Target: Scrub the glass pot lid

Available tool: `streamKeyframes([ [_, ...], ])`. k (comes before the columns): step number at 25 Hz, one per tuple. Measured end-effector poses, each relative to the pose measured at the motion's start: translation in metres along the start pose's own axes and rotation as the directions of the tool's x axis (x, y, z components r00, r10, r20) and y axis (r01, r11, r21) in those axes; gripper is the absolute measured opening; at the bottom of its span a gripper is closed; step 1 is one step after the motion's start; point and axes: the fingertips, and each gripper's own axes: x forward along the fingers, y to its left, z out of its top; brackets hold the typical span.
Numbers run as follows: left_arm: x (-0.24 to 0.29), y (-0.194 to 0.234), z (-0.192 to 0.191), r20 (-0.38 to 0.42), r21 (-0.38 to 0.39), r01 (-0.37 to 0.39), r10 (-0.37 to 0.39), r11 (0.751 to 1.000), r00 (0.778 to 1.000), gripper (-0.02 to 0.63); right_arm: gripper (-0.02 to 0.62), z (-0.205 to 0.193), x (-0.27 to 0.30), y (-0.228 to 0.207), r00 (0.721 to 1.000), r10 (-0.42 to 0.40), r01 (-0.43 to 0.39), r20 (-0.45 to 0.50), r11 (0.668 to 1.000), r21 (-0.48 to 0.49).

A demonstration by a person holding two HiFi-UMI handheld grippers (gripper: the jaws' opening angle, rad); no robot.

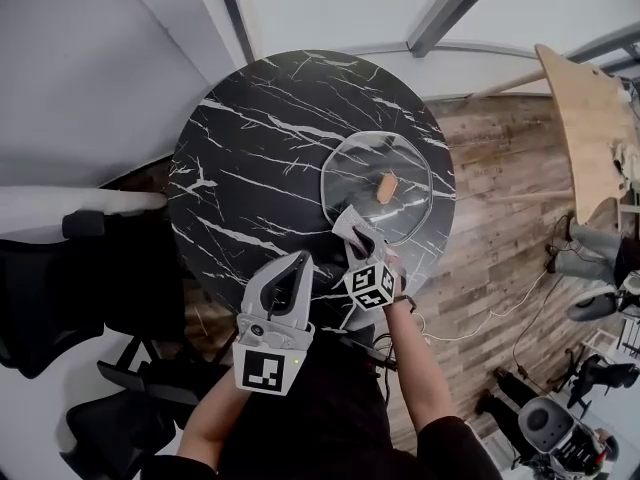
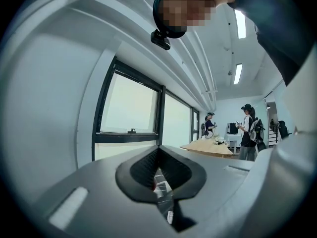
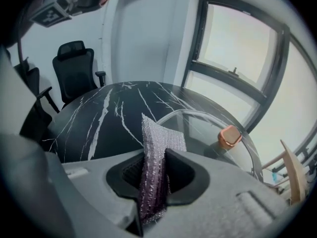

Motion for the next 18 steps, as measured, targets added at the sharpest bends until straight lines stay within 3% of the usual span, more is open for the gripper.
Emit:
streamKeyframes([
  [6, 0.0, -0.001, -0.003, -0.013, -0.004, -0.006, 0.006, 1.0, 1.0, 0.003, 0.075, 0.003, 0.002, 0.047, 0.985, 0.174, -0.174, -0.01, 0.984, -0.045],
  [10, -0.005, 0.0, -0.007, -0.026, -0.006, -0.009, 0.008, 1.0, 1.0, 0.003, 0.075, 0.01, -0.006, 0.056, 0.96, 0.279, -0.279, 0.015, 0.96, 0.034],
  [13, -0.011, 0.003, -0.012, -0.039, -0.011, -0.017, 0.017, 1.0, 0.999, 0.003, 0.074, 0.016, -0.016, 0.064, 0.909, 0.414, -0.417, 0.05, 0.905, 0.082],
  [16, -0.01, 0.002, -0.018, -0.05, -0.015, -0.024, 0.023, 1.0, 0.998, 0.003, 0.072, 0.008, -0.027, 0.075, 0.837, 0.545, -0.547, 0.053, 0.828, 0.121],
  [18, -0.004, -0.001, -0.02, -0.057, -0.021, -0.033, 0.031, 0.999, 0.998, 0.003, 0.072, 0.011, -0.038, 0.071, 0.815, 0.567, -0.579, 0.116, 0.802, 0.149],
])
